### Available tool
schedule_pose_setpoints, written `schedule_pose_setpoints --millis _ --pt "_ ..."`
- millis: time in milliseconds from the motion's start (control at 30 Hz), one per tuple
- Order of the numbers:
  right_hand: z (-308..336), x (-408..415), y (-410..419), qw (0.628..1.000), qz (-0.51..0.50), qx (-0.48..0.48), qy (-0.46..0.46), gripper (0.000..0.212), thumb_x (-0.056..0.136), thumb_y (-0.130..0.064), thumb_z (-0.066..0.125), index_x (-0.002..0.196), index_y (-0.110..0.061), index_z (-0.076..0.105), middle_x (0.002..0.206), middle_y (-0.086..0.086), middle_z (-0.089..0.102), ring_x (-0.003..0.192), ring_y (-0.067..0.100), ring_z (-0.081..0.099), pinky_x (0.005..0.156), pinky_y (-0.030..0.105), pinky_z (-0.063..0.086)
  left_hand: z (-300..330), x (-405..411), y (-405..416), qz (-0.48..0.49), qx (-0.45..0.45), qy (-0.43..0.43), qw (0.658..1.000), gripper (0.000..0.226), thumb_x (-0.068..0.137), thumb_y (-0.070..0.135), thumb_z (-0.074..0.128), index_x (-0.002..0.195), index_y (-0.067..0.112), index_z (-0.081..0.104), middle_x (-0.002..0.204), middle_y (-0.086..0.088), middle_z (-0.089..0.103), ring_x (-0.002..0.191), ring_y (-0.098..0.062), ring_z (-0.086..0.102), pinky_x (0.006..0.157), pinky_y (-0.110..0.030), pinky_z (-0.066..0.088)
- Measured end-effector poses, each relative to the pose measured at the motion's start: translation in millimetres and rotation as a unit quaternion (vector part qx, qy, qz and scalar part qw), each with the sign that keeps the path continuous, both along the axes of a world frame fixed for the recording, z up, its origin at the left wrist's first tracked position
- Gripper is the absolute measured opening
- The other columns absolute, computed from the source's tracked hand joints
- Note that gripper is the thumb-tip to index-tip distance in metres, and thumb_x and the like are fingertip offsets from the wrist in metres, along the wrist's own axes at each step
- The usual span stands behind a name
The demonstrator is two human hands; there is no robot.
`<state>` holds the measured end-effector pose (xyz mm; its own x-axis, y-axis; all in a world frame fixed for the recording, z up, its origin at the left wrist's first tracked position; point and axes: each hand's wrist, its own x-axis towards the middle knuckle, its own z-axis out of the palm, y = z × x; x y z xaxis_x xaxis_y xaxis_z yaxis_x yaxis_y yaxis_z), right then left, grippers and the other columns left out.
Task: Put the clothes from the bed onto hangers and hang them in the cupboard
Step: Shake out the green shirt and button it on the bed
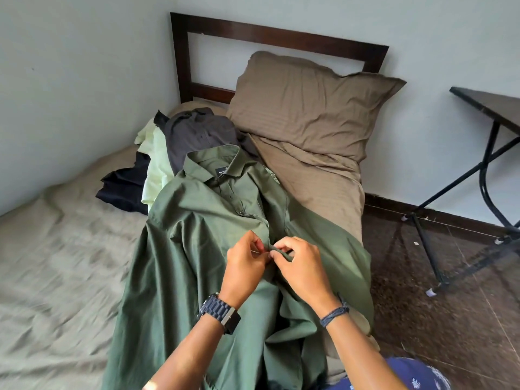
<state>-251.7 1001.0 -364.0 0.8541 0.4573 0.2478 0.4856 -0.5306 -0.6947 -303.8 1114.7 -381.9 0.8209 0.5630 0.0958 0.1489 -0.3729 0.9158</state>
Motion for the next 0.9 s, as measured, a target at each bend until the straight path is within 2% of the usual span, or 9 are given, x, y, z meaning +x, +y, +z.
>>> schedule_pose_setpoints --millis 133,267,433,567,700,900 --pt "-0.6 -1.2 1.1 1.0 -0.003 0.007 -0.01 0.008 0.084 -0.013 0.068 0.09 -0.013 0.074 0.087 -0.002 0.069 0.077 0.012 0.062 0.073 0.021 0.046 -7.1 2.4 5.0 -0.012 -0.111 0.009 0.994 0.032 0.079 0.003 0.07 0.069 0.019 0.044 0.064 0.0 0.06 0.059 -0.015 0.051 0.063 -0.032 0.043" --pt "-0.3 0.7 2.3 0.999 -0.008 0.014 -0.031 0.01 0.083 -0.011 0.069 0.091 -0.011 0.075 0.089 0.001 0.07 0.083 0.014 0.064 0.076 0.016 0.044 -10.6 4.7 8.1 -0.022 -0.184 -0.017 0.983 0.031 0.081 -0.005 0.066 0.069 0.017 0.048 0.059 0.004 0.055 0.053 -0.01 0.044 0.057 -0.026 0.037" --pt "4.7 3.9 0.7 0.999 0.008 0.026 -0.028 0.008 0.08 -0.009 0.073 0.087 -0.008 0.075 0.087 0.0 0.073 0.082 0.008 0.062 0.072 0.003 0.038 -7.4 4.6 7.6 -0.05 -0.309 -0.053 0.948 0.03 0.085 -0.015 0.055 0.073 0.011 0.048 0.059 0.0 0.054 0.055 -0.01 0.051 0.054 -0.018 0.039" --pt "4.9 4.2 -2.3 0.999 0.011 0.027 -0.032 0.009 0.08 -0.009 0.072 0.088 -0.009 0.075 0.087 -0.001 0.073 0.085 0.007 0.062 0.073 0.003 0.04 -3.6 7.8 7.6 -0.063 -0.331 -0.061 0.94 0.029 0.086 -0.016 0.053 0.075 0.01 0.047 0.06 -0.003 0.052 0.052 -0.006 0.055 0.052 -0.014 0.042" --pt "4.5 6.2 -6.4 0.999 0.019 0.017 -0.04 0.008 0.082 -0.008 0.07 0.088 -0.01 0.075 0.086 -0.001 0.072 0.081 0.008 0.063 0.076 0.016 0.047 -1.6 10.7 6.2 -0.069 -0.342 -0.061 0.935 0.026 0.087 -0.016 0.052 0.076 0.008 0.047 0.058 -0.003 0.055 0.053 -0.008 0.058 0.055 -0.014 0.048" --pt "6.0 3.6 -7.3 0.999 0.016 0.038 -0.027 0.012 0.086 -0.009 0.065 0.088 -0.01 0.076 0.083 -0.002 0.072 0.079 0.006 0.064 0.074 0.019 0.05 2.6 16.8 6.0 -0.038 -0.272 -0.038 0.961 0.025 0.082 -0.006 0.065 0.077 0.012 0.05 0.058 0.0 0.052 0.046 -0.002 0.049 0.052 -0.016 0.041"
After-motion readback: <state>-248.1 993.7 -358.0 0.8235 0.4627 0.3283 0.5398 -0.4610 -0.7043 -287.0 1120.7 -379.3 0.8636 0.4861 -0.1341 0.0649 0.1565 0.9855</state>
